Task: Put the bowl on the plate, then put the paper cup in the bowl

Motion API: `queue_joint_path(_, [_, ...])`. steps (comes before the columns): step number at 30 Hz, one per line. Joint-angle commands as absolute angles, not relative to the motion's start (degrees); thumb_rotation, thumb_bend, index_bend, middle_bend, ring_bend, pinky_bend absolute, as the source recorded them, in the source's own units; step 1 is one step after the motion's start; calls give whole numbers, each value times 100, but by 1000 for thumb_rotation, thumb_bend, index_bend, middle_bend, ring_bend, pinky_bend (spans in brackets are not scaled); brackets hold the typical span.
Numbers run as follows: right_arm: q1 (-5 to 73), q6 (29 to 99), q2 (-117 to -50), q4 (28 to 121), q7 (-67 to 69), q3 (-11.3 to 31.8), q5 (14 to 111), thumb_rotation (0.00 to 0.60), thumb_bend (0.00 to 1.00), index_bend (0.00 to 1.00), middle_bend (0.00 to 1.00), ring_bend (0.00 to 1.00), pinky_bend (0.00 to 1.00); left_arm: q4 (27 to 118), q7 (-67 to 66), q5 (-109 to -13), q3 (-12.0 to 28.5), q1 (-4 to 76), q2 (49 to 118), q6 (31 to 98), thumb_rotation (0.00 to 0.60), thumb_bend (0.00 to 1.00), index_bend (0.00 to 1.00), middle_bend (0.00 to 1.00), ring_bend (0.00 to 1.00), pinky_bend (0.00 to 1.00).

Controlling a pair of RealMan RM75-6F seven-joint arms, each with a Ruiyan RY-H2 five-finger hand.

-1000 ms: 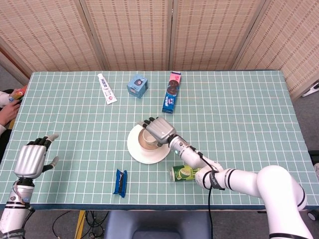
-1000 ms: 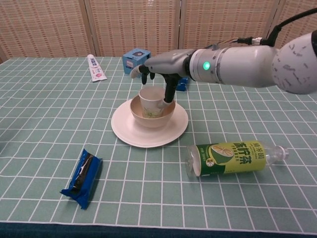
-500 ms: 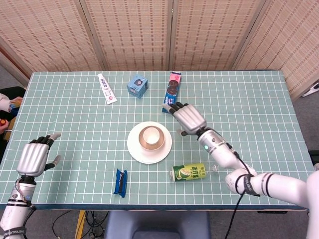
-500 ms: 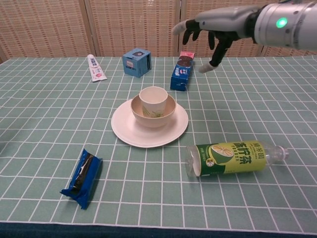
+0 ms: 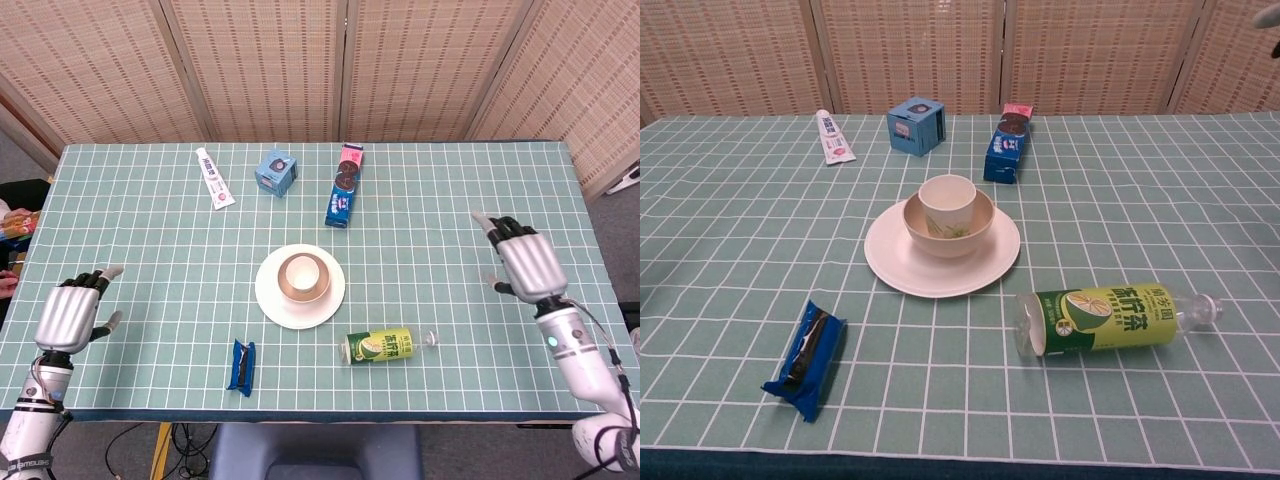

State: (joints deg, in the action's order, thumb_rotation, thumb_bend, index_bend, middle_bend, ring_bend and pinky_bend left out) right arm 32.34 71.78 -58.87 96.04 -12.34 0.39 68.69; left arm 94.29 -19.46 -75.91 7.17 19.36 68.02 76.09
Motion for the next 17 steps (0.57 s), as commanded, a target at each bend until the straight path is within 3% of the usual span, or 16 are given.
queue_joint_path(1, [2457, 7971, -5714, 9502, -791, -235, 7236, 600, 228, 65, 213, 160, 368, 9455, -1999, -7578, 713, 1926, 6816, 7631, 600, 260, 229, 328, 356, 481])
queue_joint_path(8, [1545, 8844, -5792, 9233, -381, -369, 7557, 600, 228, 64, 218, 160, 368, 9629, -2198, -7548, 721, 1838, 6835, 7830, 600, 260, 231, 327, 356, 475])
queue_joint_path(17, [1006, 9071, -5916, 9123, -181, -351, 7761, 600, 228, 65, 227, 160, 368, 9759, -2241, -7767, 589, 1607, 6862, 8194, 600, 260, 233, 328, 339, 425])
